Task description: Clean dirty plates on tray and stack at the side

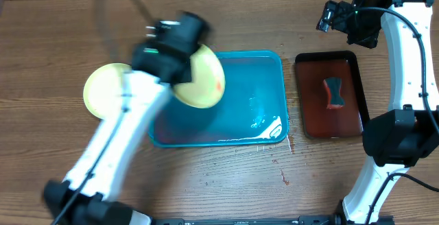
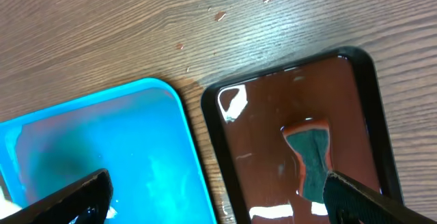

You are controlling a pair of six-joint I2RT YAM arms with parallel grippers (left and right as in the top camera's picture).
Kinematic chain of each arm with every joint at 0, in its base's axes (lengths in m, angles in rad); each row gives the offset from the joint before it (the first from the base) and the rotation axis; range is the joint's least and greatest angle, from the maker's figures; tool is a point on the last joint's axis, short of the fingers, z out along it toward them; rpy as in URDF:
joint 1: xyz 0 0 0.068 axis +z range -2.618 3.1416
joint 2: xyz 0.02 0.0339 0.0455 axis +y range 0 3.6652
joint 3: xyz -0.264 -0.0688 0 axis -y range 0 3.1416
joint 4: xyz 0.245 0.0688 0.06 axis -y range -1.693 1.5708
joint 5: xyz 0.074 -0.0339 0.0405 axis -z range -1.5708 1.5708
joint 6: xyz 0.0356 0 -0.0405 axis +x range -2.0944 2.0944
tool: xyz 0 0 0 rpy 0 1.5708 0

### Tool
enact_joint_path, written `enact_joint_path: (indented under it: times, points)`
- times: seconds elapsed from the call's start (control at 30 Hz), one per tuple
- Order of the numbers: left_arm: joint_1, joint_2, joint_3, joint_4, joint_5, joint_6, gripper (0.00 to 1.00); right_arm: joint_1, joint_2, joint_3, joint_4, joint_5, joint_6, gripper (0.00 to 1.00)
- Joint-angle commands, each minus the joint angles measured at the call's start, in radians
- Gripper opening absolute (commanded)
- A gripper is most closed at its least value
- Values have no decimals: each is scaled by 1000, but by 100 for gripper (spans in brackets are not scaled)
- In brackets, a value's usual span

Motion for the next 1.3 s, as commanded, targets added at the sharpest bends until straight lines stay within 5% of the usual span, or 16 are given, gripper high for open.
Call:
enact_joint_path:
  times: [0.0, 0.33, 0.53, 0.77, 1.27]
  points:
    - [167, -44, 11, -7, 282, 111, 4, 1, -29, 21, 1, -10, 0, 100]
    - [669, -42, 9, -11, 455, 240, 4, 1, -29, 21, 3, -10, -2, 100]
    - [848, -34, 8, -19, 533, 305, 4, 1, -29, 21, 8, -10, -2, 100]
    - [921, -32, 6, -42, 679, 338, 4, 1, -29, 21, 1, -10, -2, 100]
    - [932, -32, 6, -28, 677, 348, 4, 1, -29, 18, -2, -10, -2, 100]
